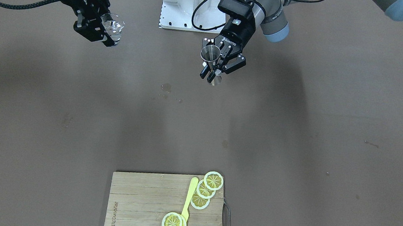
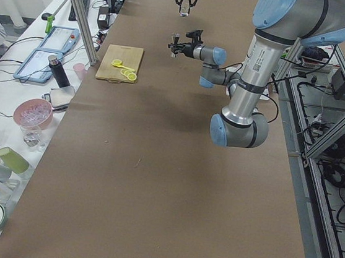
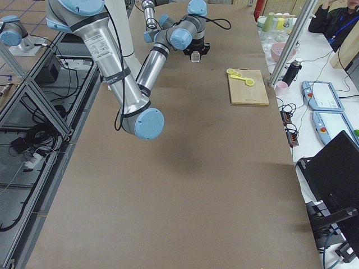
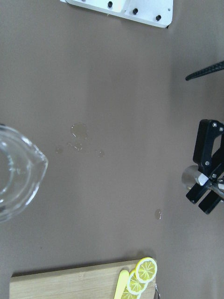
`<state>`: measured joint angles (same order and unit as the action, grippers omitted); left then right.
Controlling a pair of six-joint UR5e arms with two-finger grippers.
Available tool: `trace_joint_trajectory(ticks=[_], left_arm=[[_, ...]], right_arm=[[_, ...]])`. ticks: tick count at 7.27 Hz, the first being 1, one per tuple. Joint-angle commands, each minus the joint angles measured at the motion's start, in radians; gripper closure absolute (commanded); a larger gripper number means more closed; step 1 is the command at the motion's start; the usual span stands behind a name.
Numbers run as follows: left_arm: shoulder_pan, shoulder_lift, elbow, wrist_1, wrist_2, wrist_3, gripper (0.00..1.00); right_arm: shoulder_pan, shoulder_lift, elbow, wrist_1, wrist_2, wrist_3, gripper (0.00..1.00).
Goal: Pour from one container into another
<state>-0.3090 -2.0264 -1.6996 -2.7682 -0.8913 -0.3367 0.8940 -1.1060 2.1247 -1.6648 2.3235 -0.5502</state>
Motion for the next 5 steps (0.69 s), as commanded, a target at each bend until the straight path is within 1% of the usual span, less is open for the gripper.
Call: trace_joint_trajectory(ticks=[1, 2, 3, 4, 5], left_arm=[[-0.024, 0.063, -0.009, 0.004, -0.005, -0.005, 1.0], [-0.036, 0.093, -0.009, 0.004, -0.021, -0.013, 1.0], [-0.123, 0.129, 0.0, 0.009, -0.117, -0.018, 1.0], [-0.248, 0.187, 0.0, 0.009, -0.3, -0.075, 1.0], [-0.365, 0.224, -0.003, 0.01, -0.452, -0.094, 1.0]], right_arm=[[0.014, -0.093, -0.012, 0.127, 0.025, -0.002, 1.0], [0.017, -0.144, -0.023, 0.213, 0.027, 0.003, 1.0], [0.019, -0.164, -0.05, 0.274, 0.027, 0.001, 1.0], [0.025, -0.198, -0.092, 0.368, 0.027, 0.004, 1.0], [0.029, -0.216, -0.13, 0.44, 0.028, 0.006, 1.0]])
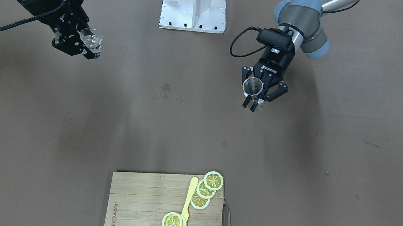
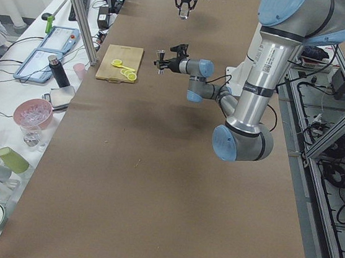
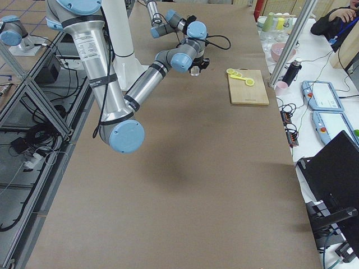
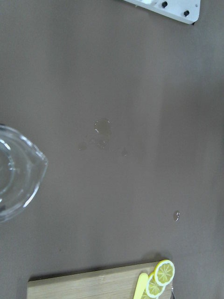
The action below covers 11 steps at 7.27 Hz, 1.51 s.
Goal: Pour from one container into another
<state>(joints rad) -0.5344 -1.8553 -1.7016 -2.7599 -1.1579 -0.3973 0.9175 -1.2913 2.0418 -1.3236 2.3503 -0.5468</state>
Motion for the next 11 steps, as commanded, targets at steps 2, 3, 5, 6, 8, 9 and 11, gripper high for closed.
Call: trace_joint_trajectory(ticks=[2, 3, 5, 6, 8, 9, 11], left_arm=[[-0.249, 0.074, 0.011, 0.002, -0.288, -0.154, 1.0], [-0.251, 0.12, 0.014, -0.015, -0.29, -0.159, 1.0], [-0.265, 0.232, 0.046, -0.143, -0.292, -0.236, 1.0], [-0.265, 0.276, 0.046, -0.152, -0.298, -0.235, 1.0], [-0.286, 0.321, 0.043, -0.144, -0.315, -0.241, 1.0], [-0.285, 0.355, 0.051, -0.142, -0.295, -0.241, 1.0], [-0.231, 0.375, 0.063, -0.153, -0.101, -0.283, 1.0]], right_arm=[[0.035, -0.033, -0.153, 0.202, 0.049, 0.005, 1.0], [0.052, -0.031, -0.22, 0.269, 0.073, 0.005, 1.0], [0.102, -0.02, -0.384, 0.425, 0.133, 0.007, 1.0], [0.125, -0.011, -0.456, 0.481, 0.168, 0.005, 1.0], [0.129, 0.013, -0.559, 0.549, 0.17, 0.007, 1.0], [0.129, 0.038, -0.61, 0.57, 0.17, 0.014, 1.0], [0.13, 0.114, -0.742, 0.65, 0.169, 0.069, 1.0]])
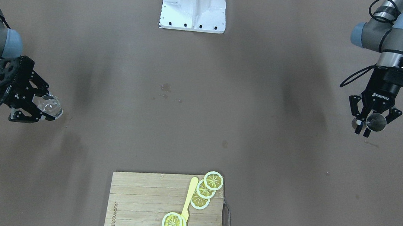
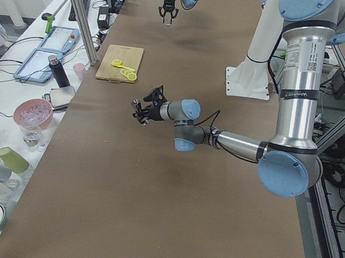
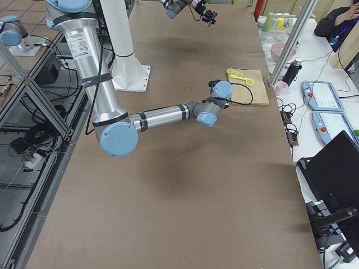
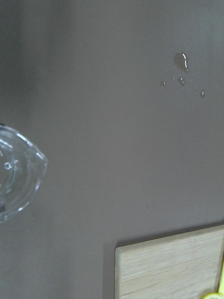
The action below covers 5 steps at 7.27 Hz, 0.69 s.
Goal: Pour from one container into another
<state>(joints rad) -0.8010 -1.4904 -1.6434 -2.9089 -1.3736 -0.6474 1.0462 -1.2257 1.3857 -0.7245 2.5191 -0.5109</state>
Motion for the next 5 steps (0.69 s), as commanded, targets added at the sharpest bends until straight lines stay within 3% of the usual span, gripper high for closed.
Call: trace_joint_trajectory(ticks=[1, 2, 5], left_arm=[[0.113, 0.013, 0.005, -0.021, 0.205, -0.166, 1.0], [0.188, 0.015, 0.004, -0.016, 0.343, -0.237, 1.0], [0.34, 0.062, 0.011, 0.017, 0.538, -0.4, 1.0]], right_arm=[[0.001, 0.095, -0.153, 0.08, -0.005, 0.064, 1.0], [0.0, 0.127, -0.198, 0.094, -0.016, 0.092, 1.0], [-0.032, 0.152, -0.29, 0.264, -0.109, 0.227, 1.0]])
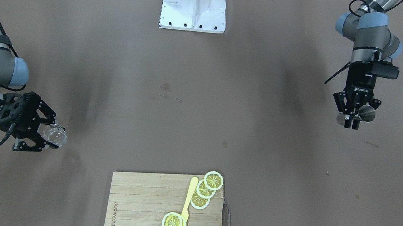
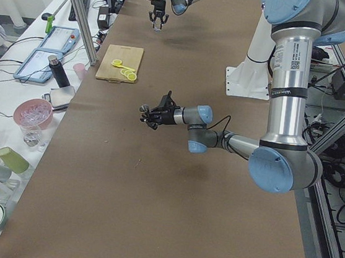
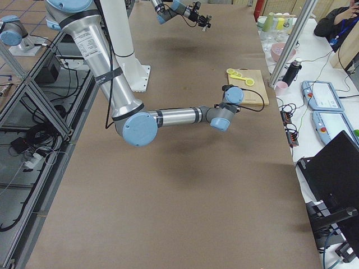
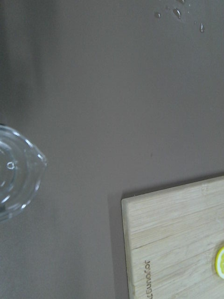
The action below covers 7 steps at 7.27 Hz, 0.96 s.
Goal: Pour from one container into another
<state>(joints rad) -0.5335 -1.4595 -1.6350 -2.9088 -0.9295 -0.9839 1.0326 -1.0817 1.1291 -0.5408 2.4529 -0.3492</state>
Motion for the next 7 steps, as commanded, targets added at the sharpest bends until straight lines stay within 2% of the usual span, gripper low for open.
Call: trace_joint_trajectory(ticks=[1, 4, 5, 7], left_arm=[[0.116, 0.042, 0.004, 0.058, 0.15, -0.147, 1.0], [0.115, 0.041, 0.021, 0.167, 0.181, -0.218, 1.0], [0.118, 0.034, 0.024, 0.222, 0.223, -0.248, 1.0], [0.142, 0.03, 0.034, 0.259, 0.259, -0.32, 1.0]], right_arm=[[-0.035, 0.009, -0.04, 0.103, -0.063, 0.072, 1.0], [-0.087, 0.019, -0.066, 0.186, -0.152, 0.14, 1.0], [-0.103, 0.019, -0.072, 0.224, -0.172, 0.165, 1.0], [-0.112, 0.017, -0.094, 0.268, -0.181, 0.177, 1.0]])
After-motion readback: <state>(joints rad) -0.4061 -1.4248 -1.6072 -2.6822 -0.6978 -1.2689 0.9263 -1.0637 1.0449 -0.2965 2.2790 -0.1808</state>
